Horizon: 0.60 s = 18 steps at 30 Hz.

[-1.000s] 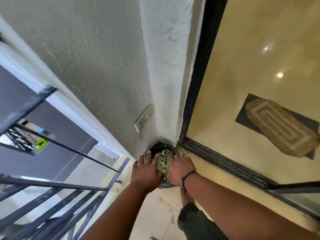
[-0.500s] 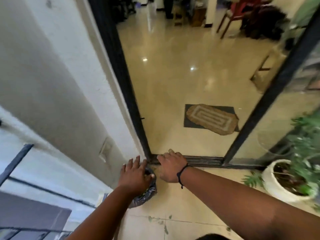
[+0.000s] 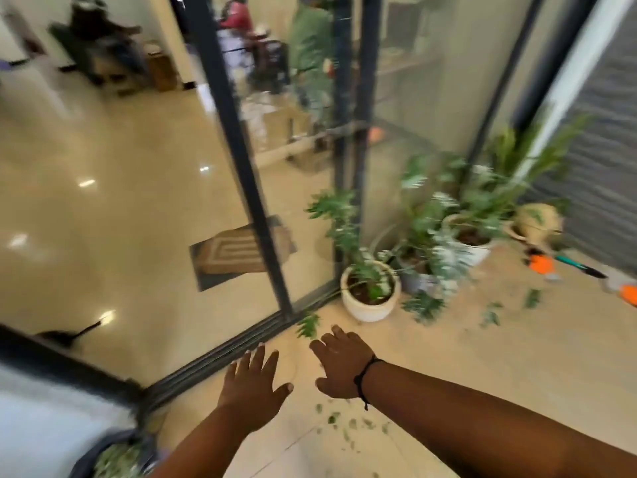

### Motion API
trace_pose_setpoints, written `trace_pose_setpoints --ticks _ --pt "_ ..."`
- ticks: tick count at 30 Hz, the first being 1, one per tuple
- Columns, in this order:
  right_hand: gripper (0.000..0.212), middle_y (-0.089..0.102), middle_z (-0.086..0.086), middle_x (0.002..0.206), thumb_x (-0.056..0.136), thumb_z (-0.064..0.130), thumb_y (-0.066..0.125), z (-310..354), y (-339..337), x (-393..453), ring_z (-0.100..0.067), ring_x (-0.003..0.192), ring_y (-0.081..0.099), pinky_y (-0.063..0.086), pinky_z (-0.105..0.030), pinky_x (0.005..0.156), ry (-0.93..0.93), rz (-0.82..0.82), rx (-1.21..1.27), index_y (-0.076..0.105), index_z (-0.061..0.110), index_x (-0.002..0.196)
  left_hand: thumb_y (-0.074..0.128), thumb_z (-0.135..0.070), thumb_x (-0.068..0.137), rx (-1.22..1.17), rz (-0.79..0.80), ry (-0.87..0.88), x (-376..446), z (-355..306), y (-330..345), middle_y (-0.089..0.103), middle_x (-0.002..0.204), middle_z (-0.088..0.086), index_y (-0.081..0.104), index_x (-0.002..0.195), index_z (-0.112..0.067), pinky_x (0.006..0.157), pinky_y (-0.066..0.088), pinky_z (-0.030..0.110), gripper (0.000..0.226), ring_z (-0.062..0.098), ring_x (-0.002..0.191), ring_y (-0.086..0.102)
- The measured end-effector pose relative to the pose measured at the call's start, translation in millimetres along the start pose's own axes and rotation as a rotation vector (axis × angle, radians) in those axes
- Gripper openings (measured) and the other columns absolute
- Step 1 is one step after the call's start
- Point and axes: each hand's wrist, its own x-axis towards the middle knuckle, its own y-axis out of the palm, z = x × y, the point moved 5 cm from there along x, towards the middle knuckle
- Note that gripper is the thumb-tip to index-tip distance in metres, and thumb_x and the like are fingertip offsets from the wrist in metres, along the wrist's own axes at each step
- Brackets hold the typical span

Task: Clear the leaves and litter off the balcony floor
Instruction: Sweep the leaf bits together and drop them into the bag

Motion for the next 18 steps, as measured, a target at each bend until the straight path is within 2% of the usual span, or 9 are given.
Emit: trace_pose_setpoints --ticks 5,10,15,18 --pt "0.078 0.007 -0.017 0.162 0.098 0.049 0.047 -128 23 -88 -0.037 0.149 0.0 0.008 -0.051 0.119 0.243 0.024 0.061 0.006 0.015 0.157 0.024 -0.067 0.097 0.122 0.0 0.24 43 -155 -23 -0.005 0.166 0.004 0.002 0.159 -0.027 0.122 0.008 0.046 0.077 0.028 0.153 0.002" --pt "0.079 0.015 -0.02 0.159 0.097 0.047 0.052 -208 45 -179 -0.041 0.148 0.004 0.018 -0.054 0.116 0.509 -0.034 0.159 0.011 0.013 0.155 0.023 -0.07 0.095 0.317 -0.037 0.515 50 -288 -41 -0.002 0.166 0.003 0.003 0.158 -0.029 0.121 0.017 0.042 0.078 0.026 0.152 0.009" --pt "0.076 0.026 -0.022 0.154 0.095 0.046 0.056 -242 66 -252 -0.043 0.146 0.011 0.026 -0.054 0.112 0.807 -0.103 0.284 0.021 0.011 0.152 0.024 -0.068 0.097 0.437 -0.046 0.804 25 -379 -56 0.0 0.166 0.003 -0.001 0.158 -0.029 0.121 0.012 0.042 0.077 0.025 0.152 0.005" --pt "0.072 0.032 -0.02 0.151 0.093 0.046 0.056 -241 72 -276 -0.04 0.145 0.016 0.029 -0.052 0.11 0.946 -0.123 0.309 0.027 0.011 0.149 0.025 -0.067 0.097 0.468 -0.065 0.922 20 -406 -57 -0.004 0.166 0.004 -0.001 0.158 -0.03 0.122 0.009 0.042 0.076 0.027 0.152 0.005"
